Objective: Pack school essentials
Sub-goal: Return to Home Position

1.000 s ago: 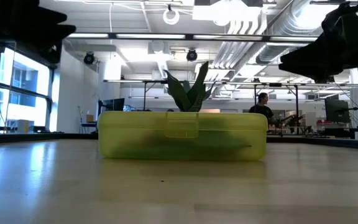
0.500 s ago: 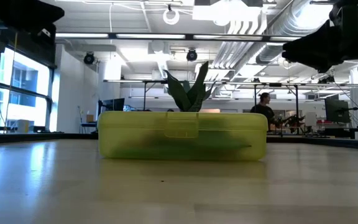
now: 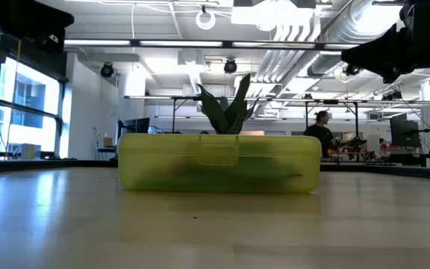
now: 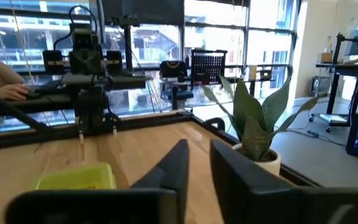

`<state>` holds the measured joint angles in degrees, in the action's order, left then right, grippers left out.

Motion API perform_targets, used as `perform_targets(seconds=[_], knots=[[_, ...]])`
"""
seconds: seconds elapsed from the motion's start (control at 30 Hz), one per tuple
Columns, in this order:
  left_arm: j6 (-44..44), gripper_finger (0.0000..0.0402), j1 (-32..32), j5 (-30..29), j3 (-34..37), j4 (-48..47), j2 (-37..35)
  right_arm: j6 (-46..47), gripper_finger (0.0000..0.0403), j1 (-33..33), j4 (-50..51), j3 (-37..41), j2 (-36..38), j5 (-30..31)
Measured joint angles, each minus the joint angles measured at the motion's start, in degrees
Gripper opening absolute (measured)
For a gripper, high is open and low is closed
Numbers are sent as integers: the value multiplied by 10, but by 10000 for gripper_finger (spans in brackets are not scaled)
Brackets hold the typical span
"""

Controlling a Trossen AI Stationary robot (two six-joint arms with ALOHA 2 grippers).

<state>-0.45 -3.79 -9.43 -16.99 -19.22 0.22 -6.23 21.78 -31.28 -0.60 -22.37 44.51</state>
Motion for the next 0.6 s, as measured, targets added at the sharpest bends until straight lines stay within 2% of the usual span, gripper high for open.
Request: perform_targets(seconds=[0.1, 0.17, 0.33, 0.6], knots=[[-5, 1, 0, 0, 20, 19, 0, 18, 20, 0, 22, 0, 0, 0], [-9, 0, 0, 0, 35, 33, 0, 35, 5, 0, 38, 0, 0, 0], [-11, 0, 0, -1, 68, 86, 0, 82, 15, 0, 75, 0, 0, 0], [-29, 0, 0, -12, 103, 136, 0, 162, 3, 0, 149, 0, 0, 0]])
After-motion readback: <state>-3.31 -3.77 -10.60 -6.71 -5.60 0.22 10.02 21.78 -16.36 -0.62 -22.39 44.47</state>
